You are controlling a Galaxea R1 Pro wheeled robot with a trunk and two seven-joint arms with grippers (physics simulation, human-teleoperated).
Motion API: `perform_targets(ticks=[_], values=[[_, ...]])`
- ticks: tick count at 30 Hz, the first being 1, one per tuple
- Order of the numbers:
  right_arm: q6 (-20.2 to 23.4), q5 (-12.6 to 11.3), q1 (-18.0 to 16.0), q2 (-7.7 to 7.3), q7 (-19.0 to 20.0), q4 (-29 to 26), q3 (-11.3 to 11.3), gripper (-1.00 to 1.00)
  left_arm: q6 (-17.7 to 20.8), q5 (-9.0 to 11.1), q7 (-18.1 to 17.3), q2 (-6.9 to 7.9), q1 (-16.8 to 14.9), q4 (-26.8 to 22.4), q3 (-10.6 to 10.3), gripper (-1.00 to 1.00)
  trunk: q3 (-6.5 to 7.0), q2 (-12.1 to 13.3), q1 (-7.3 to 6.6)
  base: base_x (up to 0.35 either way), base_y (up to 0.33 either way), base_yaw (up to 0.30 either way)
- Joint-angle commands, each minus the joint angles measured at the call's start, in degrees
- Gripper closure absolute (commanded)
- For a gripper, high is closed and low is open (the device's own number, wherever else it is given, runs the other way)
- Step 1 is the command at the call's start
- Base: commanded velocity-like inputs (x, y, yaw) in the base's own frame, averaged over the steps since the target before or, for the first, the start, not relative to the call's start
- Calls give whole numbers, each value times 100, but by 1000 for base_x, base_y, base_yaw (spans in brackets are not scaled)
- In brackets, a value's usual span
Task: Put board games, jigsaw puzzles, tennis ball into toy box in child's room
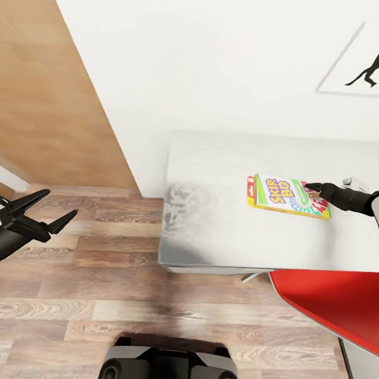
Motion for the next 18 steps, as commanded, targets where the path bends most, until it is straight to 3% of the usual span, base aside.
perform_targets(ticks=[1,18], values=[[14,9,-4,-6,25,-2,12,-100,17,-48,-48,0,-6,3,3,-100,-7,-9,3,0,0,265],[11,9,-1,-1,25,-2,13,-100,17,-48,-48,0,-6,3,5,-100,-7,-9,3,0,0,256]])
